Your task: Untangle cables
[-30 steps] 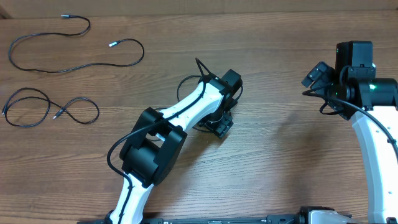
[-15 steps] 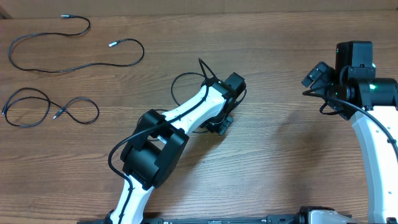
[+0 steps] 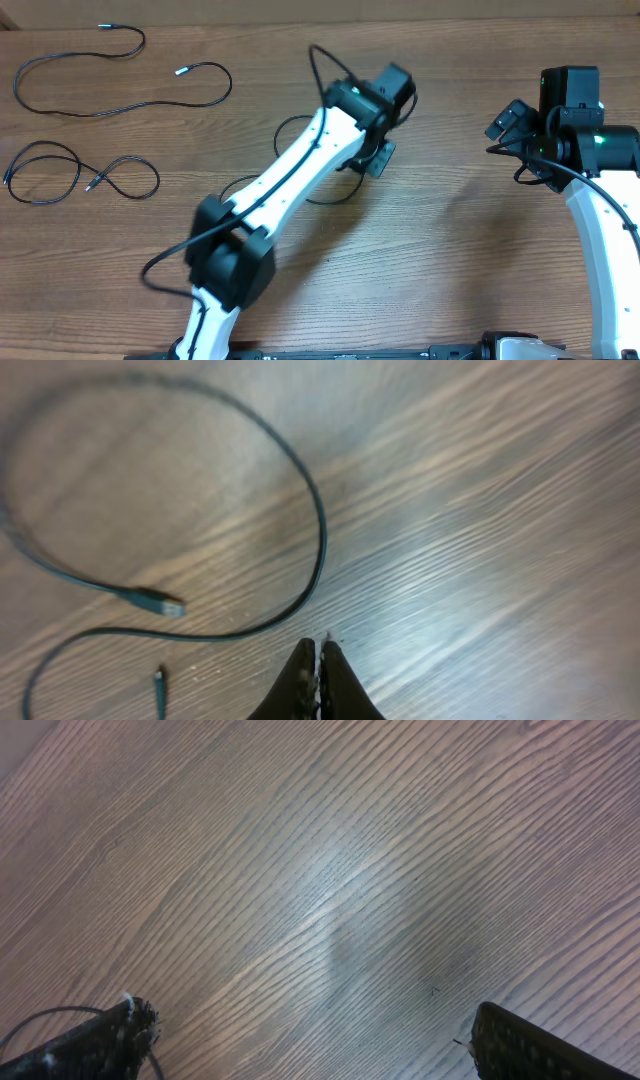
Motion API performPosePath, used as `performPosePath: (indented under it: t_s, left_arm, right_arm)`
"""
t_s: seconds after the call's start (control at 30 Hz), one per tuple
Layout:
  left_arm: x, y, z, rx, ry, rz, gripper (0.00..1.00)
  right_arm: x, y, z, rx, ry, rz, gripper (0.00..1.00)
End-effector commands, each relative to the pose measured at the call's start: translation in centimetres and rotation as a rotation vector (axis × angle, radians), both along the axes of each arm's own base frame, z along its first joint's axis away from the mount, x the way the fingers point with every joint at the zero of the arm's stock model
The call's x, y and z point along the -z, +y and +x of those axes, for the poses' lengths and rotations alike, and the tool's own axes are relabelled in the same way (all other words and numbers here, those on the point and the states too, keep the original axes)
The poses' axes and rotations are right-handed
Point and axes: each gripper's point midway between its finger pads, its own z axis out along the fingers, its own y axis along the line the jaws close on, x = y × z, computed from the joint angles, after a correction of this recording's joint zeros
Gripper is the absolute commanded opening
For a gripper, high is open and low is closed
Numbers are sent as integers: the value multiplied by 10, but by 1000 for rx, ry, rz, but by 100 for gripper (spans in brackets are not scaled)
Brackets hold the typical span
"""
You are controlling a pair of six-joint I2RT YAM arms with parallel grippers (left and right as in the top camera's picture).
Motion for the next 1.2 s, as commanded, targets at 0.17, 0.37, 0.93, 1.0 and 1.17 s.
performPosePath:
  t_s: [0.17,0.37,0.93,1.0,1.17]
  left_arm:
    - [-96,47,4,-119,-129,-130,9]
    - [-44,54,-13,-98,15,-17,33]
    - [35,48,-26,-44,172,29,100]
    - [39,53,-27,-36,172,52,100]
    - [46,76,-16,-55,101,181,100]
  right_arm:
    - [1,-1,0,3,2,-2,100]
    - [1,-1,0,3,1,-2,100]
    - [1,-1,0,3,2,-2,100]
    - [1,-1,0,3,2,-2,100]
    - [1,-1,0,3,2,-2,100]
